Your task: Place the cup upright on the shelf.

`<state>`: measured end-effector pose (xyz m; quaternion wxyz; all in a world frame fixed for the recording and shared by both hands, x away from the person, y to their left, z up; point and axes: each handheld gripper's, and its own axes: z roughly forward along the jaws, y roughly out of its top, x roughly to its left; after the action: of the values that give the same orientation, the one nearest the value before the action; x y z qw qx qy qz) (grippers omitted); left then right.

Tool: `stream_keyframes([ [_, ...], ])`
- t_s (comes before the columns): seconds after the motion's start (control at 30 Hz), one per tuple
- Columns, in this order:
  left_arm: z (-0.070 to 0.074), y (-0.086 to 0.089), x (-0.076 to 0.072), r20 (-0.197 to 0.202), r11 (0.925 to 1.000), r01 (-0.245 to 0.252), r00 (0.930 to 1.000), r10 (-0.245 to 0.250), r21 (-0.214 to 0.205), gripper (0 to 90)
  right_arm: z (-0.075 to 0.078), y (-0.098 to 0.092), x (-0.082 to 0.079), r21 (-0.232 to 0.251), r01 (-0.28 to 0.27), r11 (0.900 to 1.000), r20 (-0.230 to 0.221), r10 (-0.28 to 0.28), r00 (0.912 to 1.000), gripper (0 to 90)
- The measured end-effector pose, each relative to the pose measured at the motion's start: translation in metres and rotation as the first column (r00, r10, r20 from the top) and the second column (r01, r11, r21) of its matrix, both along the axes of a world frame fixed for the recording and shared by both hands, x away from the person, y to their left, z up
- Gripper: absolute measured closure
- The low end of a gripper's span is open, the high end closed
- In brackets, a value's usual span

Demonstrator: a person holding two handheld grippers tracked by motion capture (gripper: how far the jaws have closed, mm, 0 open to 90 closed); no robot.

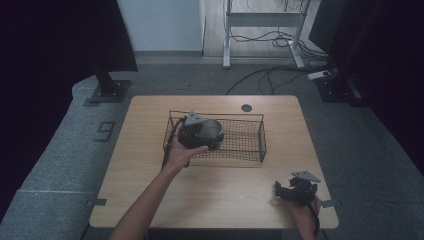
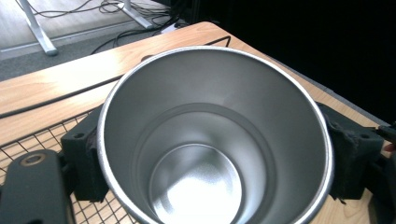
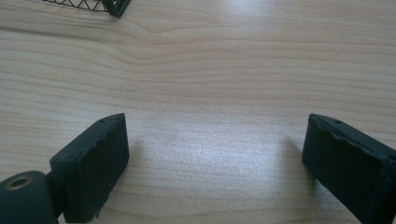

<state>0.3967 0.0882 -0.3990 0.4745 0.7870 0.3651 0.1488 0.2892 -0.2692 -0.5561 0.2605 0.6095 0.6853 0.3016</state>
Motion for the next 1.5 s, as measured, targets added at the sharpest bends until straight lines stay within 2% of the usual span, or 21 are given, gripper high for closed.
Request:
stream_keyframes([
  [0.37, -0.002, 0.004, 0.014, -0.015, 0.9995, -0.025, 0.9996, 0.026, 0.019, 14.7, 0.0, 0.0, 0.0, 0.0, 0.0, 1.0, 0.0, 0.0, 1.0, 7.1],
  [0.67, -0.004, 0.005, 0.028, -0.029, 0.9992, -0.04, 0.9988, 0.04, 0.009, 14.7, 0.0, 0.0, 0.0, 0.0, 0.0, 1.0, -0.001, 0.0, 1.0, 7.1],
  [0.93, -0.013, 0.008, 0.039, -0.057, 0.9987, -0.05, 0.9971, 0.051, 0.012, 14.6, 0.0, 0.0, 0.0, 0.0, 0.0, 1.0, -0.001, 0.0, 1.0, 7.1],
  [1.07, -0.016, 0.007, 0.042, -0.057, 0.9984, -0.055, 0.9968, 0.056, 0.012, 14.6, 0.0, 0.0, 0.0, 0.0, 0.0, 1.0, -0.001, 0.0, 1.0, 7.1],
  [1.5, -0.035, 0.004, 0.056, -0.081, 0.9967, -0.069, 0.9941, 0.072, 0.043, 14.6, 0.0, 0.0, 0.0, 0.0, 0.0, 1.0, -0.001, 0.0, 1.0, 7.1],
])
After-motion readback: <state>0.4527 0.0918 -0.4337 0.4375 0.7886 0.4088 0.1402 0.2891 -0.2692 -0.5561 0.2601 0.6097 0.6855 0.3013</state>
